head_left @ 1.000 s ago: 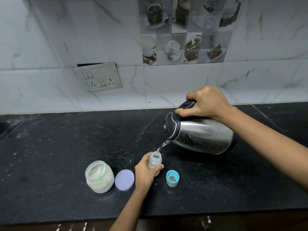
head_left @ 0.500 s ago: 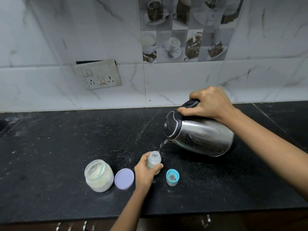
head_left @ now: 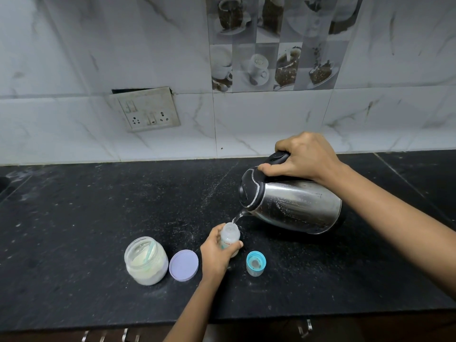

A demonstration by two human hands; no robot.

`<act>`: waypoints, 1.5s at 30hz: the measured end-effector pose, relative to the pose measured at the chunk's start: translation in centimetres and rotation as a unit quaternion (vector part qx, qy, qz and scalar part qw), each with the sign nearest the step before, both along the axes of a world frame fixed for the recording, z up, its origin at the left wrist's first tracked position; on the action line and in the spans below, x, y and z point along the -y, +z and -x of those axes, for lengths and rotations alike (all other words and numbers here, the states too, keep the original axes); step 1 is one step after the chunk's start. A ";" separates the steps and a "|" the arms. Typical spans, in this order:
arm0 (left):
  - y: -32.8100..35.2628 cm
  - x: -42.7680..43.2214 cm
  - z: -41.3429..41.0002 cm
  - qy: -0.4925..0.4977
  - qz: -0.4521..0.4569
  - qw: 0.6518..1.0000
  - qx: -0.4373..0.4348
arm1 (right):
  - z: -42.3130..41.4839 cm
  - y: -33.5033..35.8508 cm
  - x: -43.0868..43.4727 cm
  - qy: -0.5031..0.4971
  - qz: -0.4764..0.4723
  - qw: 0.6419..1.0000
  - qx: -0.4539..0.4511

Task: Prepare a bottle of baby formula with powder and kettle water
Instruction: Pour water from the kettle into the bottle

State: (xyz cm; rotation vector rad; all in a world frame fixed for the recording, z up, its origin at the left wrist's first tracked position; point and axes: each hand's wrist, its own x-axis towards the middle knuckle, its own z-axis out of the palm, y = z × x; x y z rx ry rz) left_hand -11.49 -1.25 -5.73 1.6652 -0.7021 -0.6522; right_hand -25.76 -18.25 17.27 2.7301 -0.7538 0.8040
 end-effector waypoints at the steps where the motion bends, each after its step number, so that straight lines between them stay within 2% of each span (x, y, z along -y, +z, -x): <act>1: 0.0 0.0 0.0 0.000 0.001 1.000 0.000 | -0.1 -0.1 0.0 0.000 0.000 1.000 0.000; 18: -0.5 -0.2 -0.4 -0.001 0.007 1.000 -0.003 | -0.5 -3.4 -0.5 -0.006 -0.018 0.999 0.031; 26: -0.2 -0.3 -0.4 -0.011 0.003 1.000 -0.005 | 0.3 -4.9 -1.1 -0.062 -0.112 0.988 0.088; 32: -0.1 -0.7 -0.4 -0.017 0.010 1.000 -0.004 | 1.9 -6.6 -0.2 -0.133 -0.220 0.952 0.166; 38: -0.3 -1.5 -0.5 -0.010 0.015 1.000 -0.003 | 4.2 -8.7 1.1 -0.153 -0.279 0.904 0.284; 41: -0.3 -1.9 -0.4 -0.009 0.015 1.000 0.007 | 5.4 -9.6 1.7 -0.133 -0.315 0.872 0.351; 45: -0.6 -2.2 -0.5 -0.007 0.011 1.000 0.017 | 6.6 -10.8 2.3 -0.138 -0.340 0.838 0.405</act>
